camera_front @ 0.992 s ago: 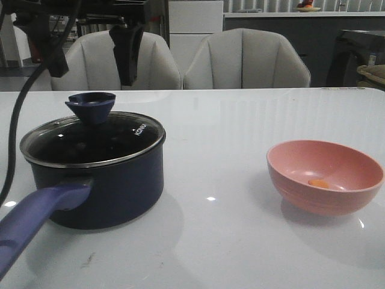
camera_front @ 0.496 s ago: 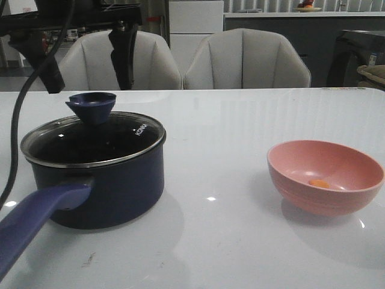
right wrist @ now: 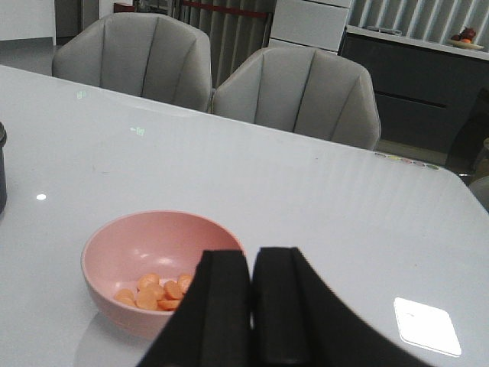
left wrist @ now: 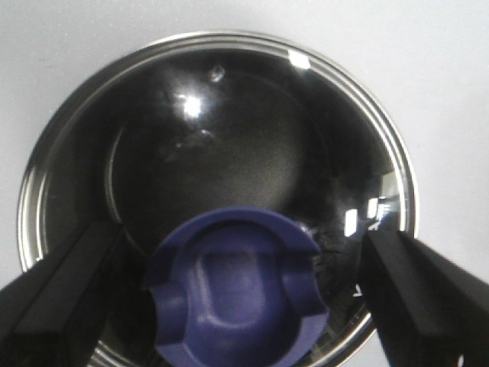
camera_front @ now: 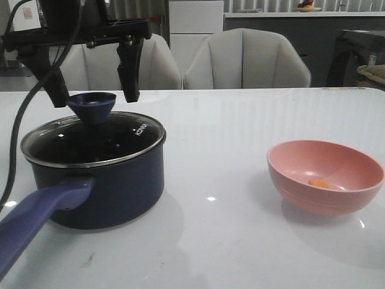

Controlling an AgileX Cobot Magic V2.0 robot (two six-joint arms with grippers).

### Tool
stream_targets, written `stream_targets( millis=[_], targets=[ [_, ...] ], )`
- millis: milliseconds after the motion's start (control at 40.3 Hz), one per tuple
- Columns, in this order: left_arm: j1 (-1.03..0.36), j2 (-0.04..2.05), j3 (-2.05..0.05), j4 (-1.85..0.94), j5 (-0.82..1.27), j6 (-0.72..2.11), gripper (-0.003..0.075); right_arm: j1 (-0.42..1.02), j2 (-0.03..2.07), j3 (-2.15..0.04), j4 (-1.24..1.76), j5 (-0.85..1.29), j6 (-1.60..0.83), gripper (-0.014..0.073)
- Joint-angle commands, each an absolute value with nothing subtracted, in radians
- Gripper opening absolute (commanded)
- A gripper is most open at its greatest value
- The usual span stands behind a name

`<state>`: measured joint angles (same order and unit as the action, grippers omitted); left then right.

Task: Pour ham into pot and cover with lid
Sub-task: 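Lower the left gripper onto the purple knob of the glass lid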

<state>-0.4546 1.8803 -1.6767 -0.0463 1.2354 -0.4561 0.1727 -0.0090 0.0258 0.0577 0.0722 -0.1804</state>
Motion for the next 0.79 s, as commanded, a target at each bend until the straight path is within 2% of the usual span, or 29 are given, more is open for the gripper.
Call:
stream_targets(
  millis=[0, 620, 695, 769],
  targets=[
    [-0.455, 1.835, -1.678, -0.058, 1.285, -0.477, 0.0648, 0.167, -0.029, 0.036, 0.06, -0.01, -0.184, 0.015],
    [-0.455, 1.872, -1.654, -0.093, 1.234, -0.486, 0.0645, 0.167, -0.029, 0.036, 0.06, -0.01, -0.184, 0.015],
    [-0.455, 1.872, -1.654, -0.102, 1.229, -0.486, 0.0616, 0.167, -0.029, 0.036, 0.06, -0.01, -0.184, 0.015],
    [-0.455, 1.872, -1.654, -0.102, 1.225, -0.486, 0.0554, 0.167, -0.029, 0.036, 0.06, -0.01, -0.184, 0.015]
  ],
)
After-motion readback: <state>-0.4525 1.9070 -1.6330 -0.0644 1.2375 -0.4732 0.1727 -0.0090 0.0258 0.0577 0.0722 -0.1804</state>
